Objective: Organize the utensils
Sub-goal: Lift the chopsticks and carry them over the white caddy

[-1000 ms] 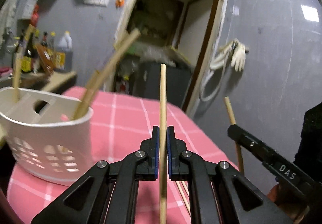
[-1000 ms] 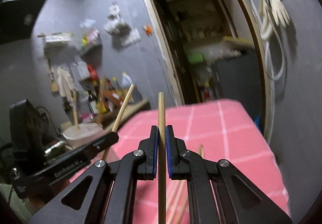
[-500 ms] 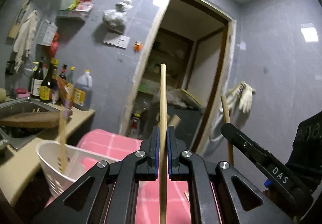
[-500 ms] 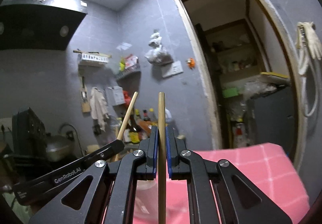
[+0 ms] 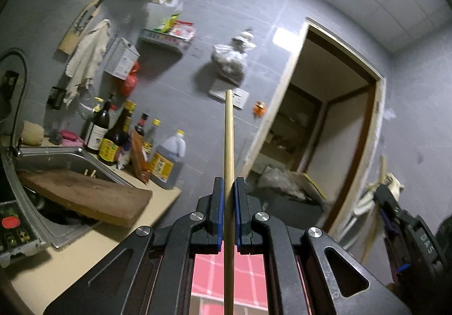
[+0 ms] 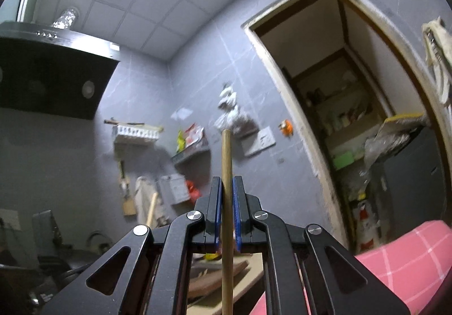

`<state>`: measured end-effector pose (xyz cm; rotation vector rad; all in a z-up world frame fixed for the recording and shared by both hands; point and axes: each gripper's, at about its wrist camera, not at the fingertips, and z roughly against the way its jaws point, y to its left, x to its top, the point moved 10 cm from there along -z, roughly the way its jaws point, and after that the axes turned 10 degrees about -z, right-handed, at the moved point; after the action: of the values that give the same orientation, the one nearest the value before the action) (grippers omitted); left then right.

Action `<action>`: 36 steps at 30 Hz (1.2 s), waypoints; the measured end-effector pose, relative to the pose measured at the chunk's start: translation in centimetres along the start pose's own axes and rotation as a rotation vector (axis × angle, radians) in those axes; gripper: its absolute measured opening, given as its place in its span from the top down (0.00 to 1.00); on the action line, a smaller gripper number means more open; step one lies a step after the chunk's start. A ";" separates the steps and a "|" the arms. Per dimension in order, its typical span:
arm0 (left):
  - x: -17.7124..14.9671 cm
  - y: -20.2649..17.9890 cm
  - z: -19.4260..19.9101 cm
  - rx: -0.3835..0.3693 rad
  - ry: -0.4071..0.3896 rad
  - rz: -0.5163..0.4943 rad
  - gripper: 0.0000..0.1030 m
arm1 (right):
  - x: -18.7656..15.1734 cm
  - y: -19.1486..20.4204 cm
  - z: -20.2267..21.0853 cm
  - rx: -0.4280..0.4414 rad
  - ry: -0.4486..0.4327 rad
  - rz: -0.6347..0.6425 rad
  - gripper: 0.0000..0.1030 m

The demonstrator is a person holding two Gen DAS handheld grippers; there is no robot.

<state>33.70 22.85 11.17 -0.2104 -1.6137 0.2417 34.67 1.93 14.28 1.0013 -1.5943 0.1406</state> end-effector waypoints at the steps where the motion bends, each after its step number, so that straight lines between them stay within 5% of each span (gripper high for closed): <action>1: 0.0 0.6 -0.2 0.011 -0.007 0.003 0.96 | 0.0 -0.2 -0.1 -0.012 -0.019 0.008 0.95; 13: -1.7 2.6 -1.2 0.087 -0.047 -0.023 0.96 | -0.7 -1.6 0.1 -0.047 -0.104 0.043 0.95; 36: -6.3 1.4 -0.8 0.059 0.030 -0.053 0.96 | -4.3 -1.9 -0.5 -0.078 0.013 0.083 0.95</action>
<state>34.87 22.44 4.83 -0.1249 -1.5780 0.2437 36.05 3.24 9.91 0.8725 -1.6180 0.1405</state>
